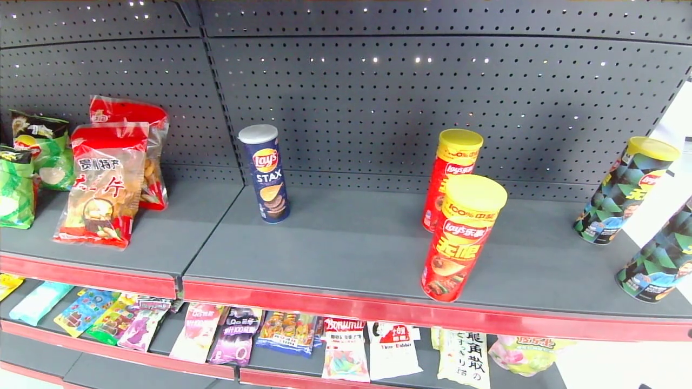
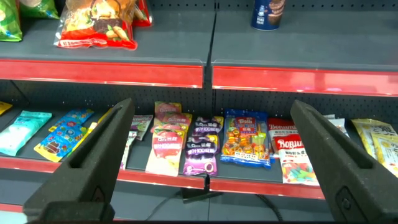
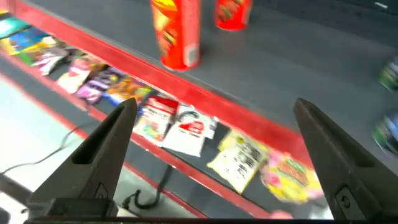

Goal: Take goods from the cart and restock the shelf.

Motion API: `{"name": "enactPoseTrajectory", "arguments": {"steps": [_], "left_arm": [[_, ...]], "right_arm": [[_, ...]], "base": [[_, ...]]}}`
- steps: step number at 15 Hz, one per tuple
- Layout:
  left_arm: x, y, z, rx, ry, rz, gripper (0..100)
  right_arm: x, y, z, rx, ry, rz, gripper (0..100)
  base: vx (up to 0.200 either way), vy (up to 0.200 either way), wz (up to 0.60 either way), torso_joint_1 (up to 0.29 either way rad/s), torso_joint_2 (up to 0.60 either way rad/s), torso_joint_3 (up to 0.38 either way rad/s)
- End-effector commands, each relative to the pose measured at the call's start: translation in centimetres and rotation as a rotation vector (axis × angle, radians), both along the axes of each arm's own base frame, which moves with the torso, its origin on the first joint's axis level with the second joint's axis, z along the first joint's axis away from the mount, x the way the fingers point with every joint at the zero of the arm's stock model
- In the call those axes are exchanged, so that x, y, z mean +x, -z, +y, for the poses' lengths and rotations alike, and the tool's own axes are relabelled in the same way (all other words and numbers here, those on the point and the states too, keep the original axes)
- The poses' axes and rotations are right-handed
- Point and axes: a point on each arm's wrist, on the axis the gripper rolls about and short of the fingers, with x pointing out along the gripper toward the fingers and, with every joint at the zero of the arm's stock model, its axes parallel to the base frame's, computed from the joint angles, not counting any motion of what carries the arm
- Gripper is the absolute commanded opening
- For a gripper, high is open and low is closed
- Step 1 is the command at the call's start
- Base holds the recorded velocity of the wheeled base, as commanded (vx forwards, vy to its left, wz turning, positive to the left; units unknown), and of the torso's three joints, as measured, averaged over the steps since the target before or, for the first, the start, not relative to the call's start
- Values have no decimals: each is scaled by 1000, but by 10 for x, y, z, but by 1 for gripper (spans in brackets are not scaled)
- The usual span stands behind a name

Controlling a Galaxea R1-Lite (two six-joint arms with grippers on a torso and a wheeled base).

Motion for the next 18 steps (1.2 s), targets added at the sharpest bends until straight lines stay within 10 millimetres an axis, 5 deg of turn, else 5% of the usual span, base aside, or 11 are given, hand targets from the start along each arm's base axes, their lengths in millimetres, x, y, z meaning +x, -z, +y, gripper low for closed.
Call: {"name": "enactPoseTrajectory", "arguments": {"steps": [1, 7, 9, 14, 18], "left_arm": [[0, 0, 0, 0, -1, 0, 100], [0, 0, 0, 0, -1, 0, 100], [0, 0, 0, 0, -1, 0, 100], [0, 0, 0, 0, -1, 0, 100], [0, 0, 0, 4, 14, 0, 100]], "right_arm": [[-35, 9, -3, 3, 234, -117, 100], [-43, 17, -2, 15, 309, -138, 100], [-41, 40, -2, 11, 307, -100, 100], [-35, 57, -7, 49, 494, -80, 100], [-34, 60, -8, 90, 263, -61, 100]], "base": [[0, 0, 0, 0, 0, 0], [0, 0, 0, 0, 0, 0], [0, 0, 0, 0, 0, 0], [0, 0, 0, 0, 0, 0], [0, 0, 0, 0, 0, 0]]}}
